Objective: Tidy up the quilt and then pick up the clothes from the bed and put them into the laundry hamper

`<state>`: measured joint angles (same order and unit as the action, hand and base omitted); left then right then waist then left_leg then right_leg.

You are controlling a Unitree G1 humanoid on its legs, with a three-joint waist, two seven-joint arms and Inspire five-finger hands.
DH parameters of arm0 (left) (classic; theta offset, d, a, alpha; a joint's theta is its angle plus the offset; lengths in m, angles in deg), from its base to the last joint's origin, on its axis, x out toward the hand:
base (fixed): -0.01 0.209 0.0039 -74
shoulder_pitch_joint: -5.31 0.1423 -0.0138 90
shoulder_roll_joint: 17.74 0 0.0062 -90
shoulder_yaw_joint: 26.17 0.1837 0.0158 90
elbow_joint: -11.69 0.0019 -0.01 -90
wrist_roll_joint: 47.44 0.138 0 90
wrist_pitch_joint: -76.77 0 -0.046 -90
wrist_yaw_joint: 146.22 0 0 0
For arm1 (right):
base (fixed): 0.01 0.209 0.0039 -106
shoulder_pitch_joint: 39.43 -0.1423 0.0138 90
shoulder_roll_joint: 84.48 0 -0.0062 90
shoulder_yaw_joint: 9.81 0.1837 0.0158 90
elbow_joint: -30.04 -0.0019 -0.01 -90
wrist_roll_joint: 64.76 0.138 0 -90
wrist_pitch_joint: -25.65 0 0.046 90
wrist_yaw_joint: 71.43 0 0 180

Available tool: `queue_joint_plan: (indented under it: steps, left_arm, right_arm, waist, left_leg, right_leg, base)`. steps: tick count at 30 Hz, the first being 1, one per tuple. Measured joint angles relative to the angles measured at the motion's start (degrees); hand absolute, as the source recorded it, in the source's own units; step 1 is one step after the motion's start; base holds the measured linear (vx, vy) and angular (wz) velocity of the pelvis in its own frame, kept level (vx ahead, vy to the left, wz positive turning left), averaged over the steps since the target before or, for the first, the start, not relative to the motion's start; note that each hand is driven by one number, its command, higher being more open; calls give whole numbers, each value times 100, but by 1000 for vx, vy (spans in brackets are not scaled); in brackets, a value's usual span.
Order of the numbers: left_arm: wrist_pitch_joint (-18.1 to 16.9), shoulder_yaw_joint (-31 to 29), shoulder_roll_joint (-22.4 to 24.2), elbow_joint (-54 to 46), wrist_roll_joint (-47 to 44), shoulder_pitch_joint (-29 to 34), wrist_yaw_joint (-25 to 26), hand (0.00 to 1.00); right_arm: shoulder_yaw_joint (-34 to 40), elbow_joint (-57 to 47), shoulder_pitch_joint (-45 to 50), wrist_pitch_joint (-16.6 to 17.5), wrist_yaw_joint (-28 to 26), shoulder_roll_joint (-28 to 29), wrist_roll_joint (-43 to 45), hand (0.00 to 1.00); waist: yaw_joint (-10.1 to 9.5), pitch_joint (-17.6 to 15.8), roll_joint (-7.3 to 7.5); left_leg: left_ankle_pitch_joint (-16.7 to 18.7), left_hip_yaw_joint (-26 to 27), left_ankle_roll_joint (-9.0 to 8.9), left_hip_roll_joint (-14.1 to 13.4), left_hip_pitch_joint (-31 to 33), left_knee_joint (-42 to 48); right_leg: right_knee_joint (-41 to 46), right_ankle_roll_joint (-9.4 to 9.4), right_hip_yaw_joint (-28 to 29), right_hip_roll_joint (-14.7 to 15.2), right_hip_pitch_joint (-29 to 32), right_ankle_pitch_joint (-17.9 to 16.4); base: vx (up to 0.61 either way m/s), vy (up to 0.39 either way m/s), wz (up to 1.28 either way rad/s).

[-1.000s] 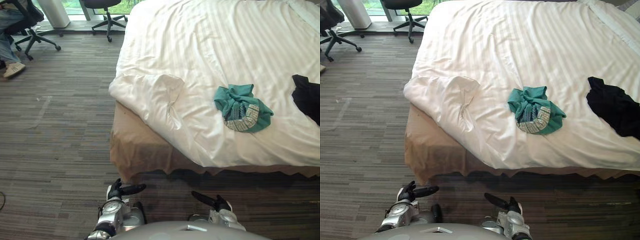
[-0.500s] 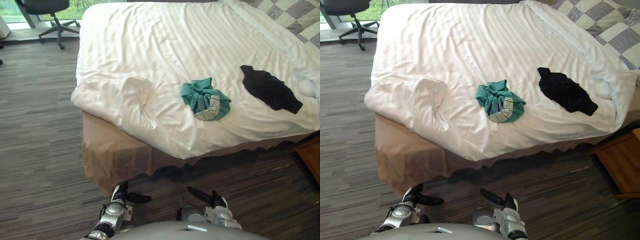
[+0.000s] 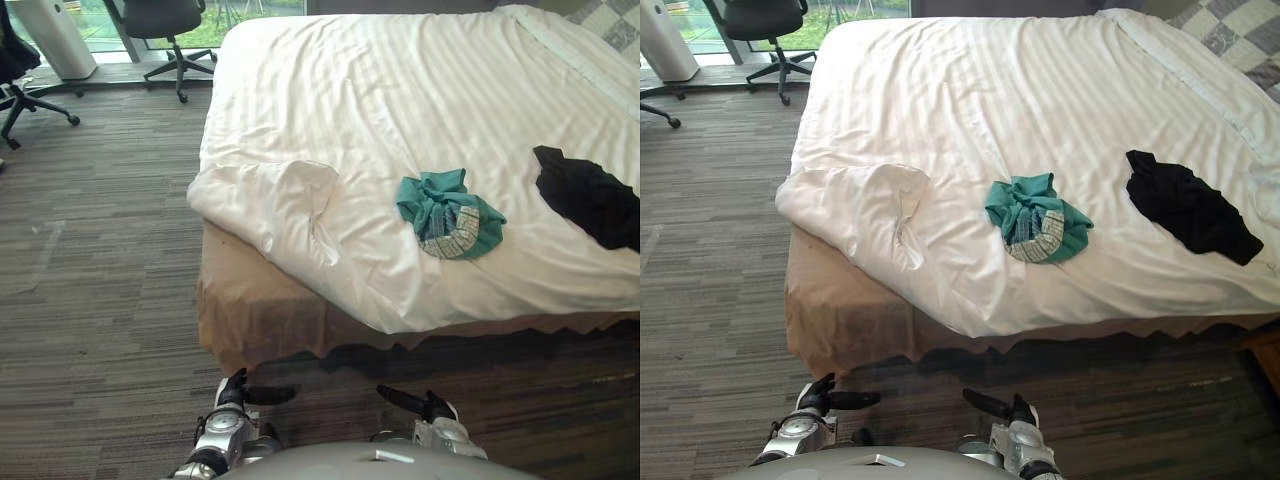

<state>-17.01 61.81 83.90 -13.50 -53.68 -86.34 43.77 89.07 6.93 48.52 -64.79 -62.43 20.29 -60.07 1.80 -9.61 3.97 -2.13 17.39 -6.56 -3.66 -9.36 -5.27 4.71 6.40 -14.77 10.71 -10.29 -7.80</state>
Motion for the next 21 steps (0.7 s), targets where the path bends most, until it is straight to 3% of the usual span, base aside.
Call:
queue_joint_plan:
  steps: [7,9,10,12,17,21]
  left_arm:
    - [-314,-686,1,-17,-1013,243,484,100]
    - [-414,-1041,26,-194,-1767,368,723,100]
    - [-496,-1506,235,-845,-2657,593,963,100]
    - [-774,-1863,398,-1829,-3370,729,1064,100]
    - [-1407,-2350,381,-3217,-4029,729,1078,100]
    - [-1559,-2334,369,-3966,-4113,651,1114,100]
  right_arm:
    - [-62,94,4,94,17,17,-2,100]
    - [-63,86,7,112,39,12,0,100]
    - [-78,20,67,111,55,-3,2,100]
    - [-228,-87,172,121,55,-8,2,100]
    - [-392,-316,350,117,5,-4,1,100]
    - [-415,-308,347,98,-29,-10,-1,100]
  waist:
    - [-31,41,64]
    - [-27,48,76]
    - [-99,53,86]
    - [-217,83,131]
    - [-309,130,176]
    - [-310,197,224]
  left_leg:
    - [-101,-390,-68,-85,47,-2]
    - [-147,-474,-68,-100,102,-3]
    - [-170,-584,-46,-100,145,-4]
    - [-194,-681,-16,-96,280,-4]
    - [-196,-718,-10,-59,317,-3]
    - [-196,-774,-9,-28,358,-1]
  right_leg:
    - [11,-112,-358,-100,-215,-72]
    - [9,-112,-421,-118,-209,-73]
    - [8,-109,-535,-114,-202,-79]
    - [-2,-136,-639,-106,-157,-107]
    - [-73,-65,-669,-105,-204,-52]
    - [-82,-85,-685,-93,-189,-42]
  base:
    - [-24,-47,30]
    - [-95,-32,23]
    - [-138,-17,37]
    - [-94,1,35]
    - [9,3,5]
    - [46,-2,6]
